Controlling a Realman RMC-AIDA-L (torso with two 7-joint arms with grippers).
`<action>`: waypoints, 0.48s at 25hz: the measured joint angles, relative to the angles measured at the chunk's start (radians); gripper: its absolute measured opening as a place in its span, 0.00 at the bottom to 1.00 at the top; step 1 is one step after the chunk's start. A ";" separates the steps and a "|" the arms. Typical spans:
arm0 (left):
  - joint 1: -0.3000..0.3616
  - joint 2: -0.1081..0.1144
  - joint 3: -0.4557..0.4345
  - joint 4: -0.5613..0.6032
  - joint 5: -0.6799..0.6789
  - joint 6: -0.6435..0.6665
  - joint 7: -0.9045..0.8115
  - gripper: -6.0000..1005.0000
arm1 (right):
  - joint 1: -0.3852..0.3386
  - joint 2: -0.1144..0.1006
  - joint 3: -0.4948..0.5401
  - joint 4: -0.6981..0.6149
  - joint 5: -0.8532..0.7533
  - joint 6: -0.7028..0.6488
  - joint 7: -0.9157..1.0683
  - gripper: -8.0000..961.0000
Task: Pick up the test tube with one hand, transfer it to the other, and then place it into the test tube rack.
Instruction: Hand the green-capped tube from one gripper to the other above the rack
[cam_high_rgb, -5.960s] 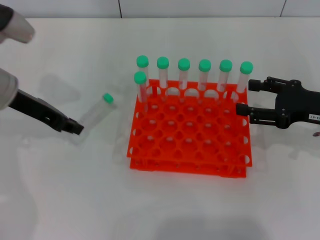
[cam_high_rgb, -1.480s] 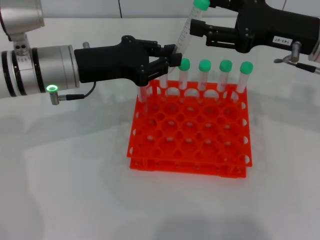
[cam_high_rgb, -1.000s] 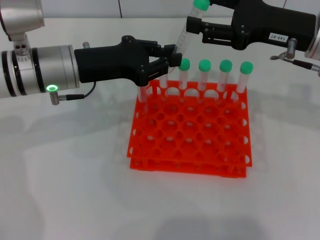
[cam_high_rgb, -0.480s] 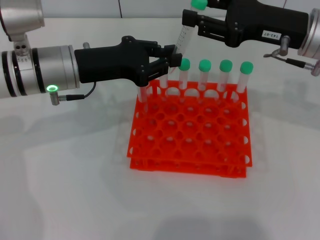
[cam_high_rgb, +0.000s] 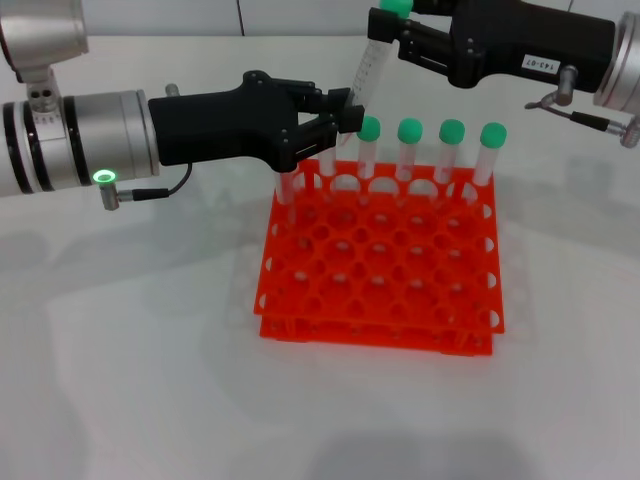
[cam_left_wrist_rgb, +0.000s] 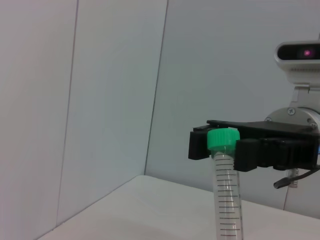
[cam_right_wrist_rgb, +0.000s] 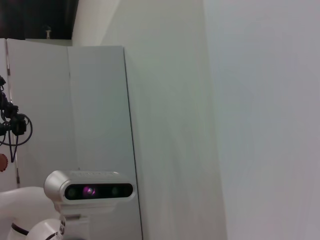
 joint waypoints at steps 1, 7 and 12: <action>0.000 0.000 0.000 0.000 0.000 0.000 0.000 0.16 | 0.000 0.000 0.000 0.000 0.000 0.001 0.000 0.43; 0.001 0.000 0.000 0.001 -0.002 0.000 0.002 0.16 | 0.000 -0.001 0.000 0.000 0.001 0.001 0.000 0.34; 0.002 0.000 0.000 0.001 -0.003 0.000 0.002 0.16 | 0.000 -0.001 0.000 -0.001 0.001 0.002 0.000 0.30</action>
